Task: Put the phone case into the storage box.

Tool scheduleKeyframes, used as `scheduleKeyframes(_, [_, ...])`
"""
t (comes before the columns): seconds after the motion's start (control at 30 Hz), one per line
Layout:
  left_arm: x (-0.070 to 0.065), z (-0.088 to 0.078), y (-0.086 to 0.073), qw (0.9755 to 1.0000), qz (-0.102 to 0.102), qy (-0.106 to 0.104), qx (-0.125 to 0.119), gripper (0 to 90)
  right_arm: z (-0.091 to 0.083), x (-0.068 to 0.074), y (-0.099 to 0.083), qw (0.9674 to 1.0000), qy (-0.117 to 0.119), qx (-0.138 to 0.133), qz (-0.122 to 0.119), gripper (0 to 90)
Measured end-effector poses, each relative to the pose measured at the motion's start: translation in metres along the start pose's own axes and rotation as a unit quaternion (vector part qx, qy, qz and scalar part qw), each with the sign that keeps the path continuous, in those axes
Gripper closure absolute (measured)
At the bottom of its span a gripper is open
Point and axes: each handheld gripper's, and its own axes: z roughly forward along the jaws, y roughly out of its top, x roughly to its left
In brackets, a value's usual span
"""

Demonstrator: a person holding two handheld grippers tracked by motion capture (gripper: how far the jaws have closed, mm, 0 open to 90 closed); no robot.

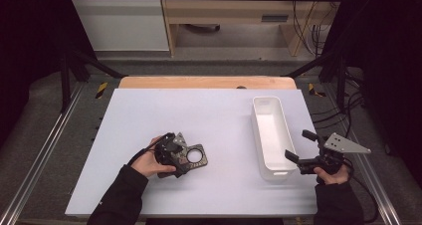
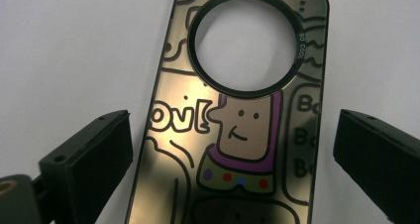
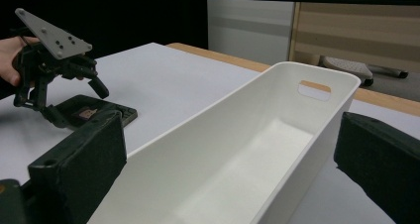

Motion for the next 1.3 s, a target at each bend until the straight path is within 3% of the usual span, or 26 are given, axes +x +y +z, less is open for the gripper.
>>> scheduleKeyframes(0.5, [0.0017,0.0045,-0.0001,0.9997,0.02,0.003,0.011,7.5,-0.0001,-0.0001,0.0,1.0,0.0,0.0,0.0,0.4])
scheduleKeyframes(0.7, [0.004,0.0052,-0.0006,0.9996,0.025,-0.007,0.007,8.1,-0.0002,-0.0002,0.0,1.0,0.0,-0.001,0.001,0.4])
scheduleKeyframes(1.3, [0.006,0.0056,0.0005,0.9995,0.025,-0.017,0.012,8.9,0.0001,0.0002,-0.0001,1.0,0.0,-0.001,0.001,0.4])
